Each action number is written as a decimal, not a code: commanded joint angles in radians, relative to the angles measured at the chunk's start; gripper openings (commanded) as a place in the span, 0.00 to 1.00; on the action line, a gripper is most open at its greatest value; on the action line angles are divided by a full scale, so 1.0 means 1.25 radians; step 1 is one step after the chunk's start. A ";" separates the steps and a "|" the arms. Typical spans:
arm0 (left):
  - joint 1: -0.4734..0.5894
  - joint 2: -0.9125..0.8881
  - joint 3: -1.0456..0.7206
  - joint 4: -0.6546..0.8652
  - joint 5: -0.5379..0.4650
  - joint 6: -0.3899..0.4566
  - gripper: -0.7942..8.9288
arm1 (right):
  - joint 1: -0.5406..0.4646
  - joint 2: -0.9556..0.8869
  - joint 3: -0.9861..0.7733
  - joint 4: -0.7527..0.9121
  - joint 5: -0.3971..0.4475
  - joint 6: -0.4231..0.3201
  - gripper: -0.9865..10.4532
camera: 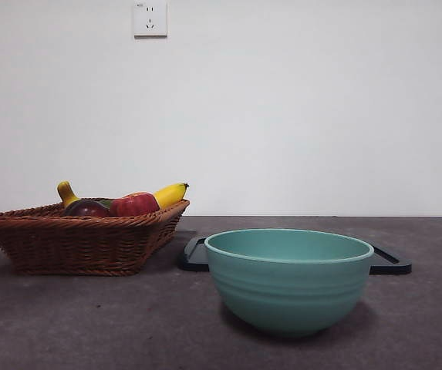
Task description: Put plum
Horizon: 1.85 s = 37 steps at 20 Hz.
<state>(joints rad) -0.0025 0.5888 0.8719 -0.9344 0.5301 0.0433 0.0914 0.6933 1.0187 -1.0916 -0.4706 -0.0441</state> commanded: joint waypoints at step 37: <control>-0.193 0.877 0.361 0.214 -0.266 0.070 0.53 | 0.002 0.004 0.016 0.012 -0.001 0.008 0.46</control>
<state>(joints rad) -0.2401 1.6695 1.3025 -0.6731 0.2005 0.1158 0.0914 0.6937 1.0187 -1.0874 -0.4706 -0.0437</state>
